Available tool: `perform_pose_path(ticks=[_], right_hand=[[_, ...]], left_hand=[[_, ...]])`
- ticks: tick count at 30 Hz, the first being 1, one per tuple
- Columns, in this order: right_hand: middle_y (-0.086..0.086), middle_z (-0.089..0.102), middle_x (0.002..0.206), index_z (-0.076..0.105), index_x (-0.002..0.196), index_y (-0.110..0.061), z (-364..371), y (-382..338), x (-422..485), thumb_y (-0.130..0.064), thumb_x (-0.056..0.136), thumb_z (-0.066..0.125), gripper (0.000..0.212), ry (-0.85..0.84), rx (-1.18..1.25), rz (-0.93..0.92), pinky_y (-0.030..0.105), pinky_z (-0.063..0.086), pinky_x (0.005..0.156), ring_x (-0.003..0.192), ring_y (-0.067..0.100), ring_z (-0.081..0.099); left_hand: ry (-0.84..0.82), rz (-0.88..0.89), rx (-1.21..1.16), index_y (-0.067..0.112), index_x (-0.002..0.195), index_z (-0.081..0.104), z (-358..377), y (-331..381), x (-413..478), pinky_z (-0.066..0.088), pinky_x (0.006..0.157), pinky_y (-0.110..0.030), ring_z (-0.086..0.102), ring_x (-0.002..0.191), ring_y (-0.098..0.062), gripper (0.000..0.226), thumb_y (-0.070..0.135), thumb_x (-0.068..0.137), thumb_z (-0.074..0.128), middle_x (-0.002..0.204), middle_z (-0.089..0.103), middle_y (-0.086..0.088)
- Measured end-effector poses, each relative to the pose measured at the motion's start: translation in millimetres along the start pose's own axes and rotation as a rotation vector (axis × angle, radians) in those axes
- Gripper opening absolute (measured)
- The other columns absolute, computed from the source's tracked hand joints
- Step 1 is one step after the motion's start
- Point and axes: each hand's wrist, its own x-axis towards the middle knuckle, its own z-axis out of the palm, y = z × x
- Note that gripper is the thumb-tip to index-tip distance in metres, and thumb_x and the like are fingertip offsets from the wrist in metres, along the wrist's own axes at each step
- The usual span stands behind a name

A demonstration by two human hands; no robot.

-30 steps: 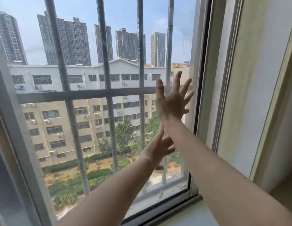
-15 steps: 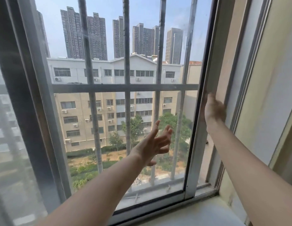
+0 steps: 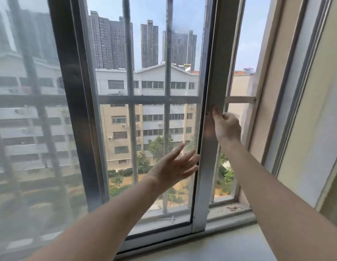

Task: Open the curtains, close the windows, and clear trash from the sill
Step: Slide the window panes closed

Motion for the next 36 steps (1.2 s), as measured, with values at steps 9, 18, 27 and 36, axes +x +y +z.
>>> perform_pose_path(ticks=[9, 18, 27, 36], right_hand=[[-0.001, 0.047, 0.061, 0.045, 0.063, -0.020, 36, -37, -41, -0.059, 0.085, 0.049, 0.045, -0.134, 0.067, 0.003, 0.032, 0.035, 0.059, 0.062, 0.020, 0.044], [-0.005, 0.047, 0.064, 0.041, 0.064, -0.025, 66, -64, -75, -0.057, 0.086, 0.048, 0.040, -0.177, 0.057, -0.014, 0.029, 0.033, 0.055, 0.059, 0.011, 0.043], [-0.012, 0.036, 0.039, 0.032, 0.048, -0.021, 94, -98, -106, -0.050, 0.083, 0.057, 0.053, -0.286, 0.141, -0.034, 0.029, 0.035, 0.050, 0.040, 0.007, 0.035], [0.012, 0.065, 0.064, 0.061, 0.064, 0.005, 126, -133, -148, -0.063, 0.085, 0.044, 0.073, -0.452, 0.286, 0.063, 0.040, 0.054, 0.067, 0.056, 0.027, 0.060]], left_hand=[[-0.070, 0.228, -0.123, 0.024, 0.146, -0.008, 8, 3, -33, -0.012, 0.108, -0.055, -0.013, 0.141, -0.028, 0.084, 0.041, 0.089, 0.051, 0.155, -0.017, -0.006], [-0.078, 0.160, -0.085, 0.027, 0.146, -0.007, 18, -1, -60, -0.021, 0.100, -0.058, -0.015, 0.141, -0.028, 0.074, 0.051, 0.092, 0.038, 0.155, -0.013, -0.006], [-0.070, 0.182, -0.105, 0.009, 0.136, 0.039, 19, -5, -78, 0.008, 0.112, -0.054, 0.028, 0.134, -0.032, 0.052, 0.039, 0.093, 0.040, 0.143, 0.039, -0.011], [-0.279, 0.191, -0.093, 0.002, 0.128, 0.046, 38, -10, -89, 0.048, 0.089, -0.051, 0.049, 0.118, -0.041, 0.045, 0.030, 0.094, 0.043, 0.133, 0.048, -0.022]])
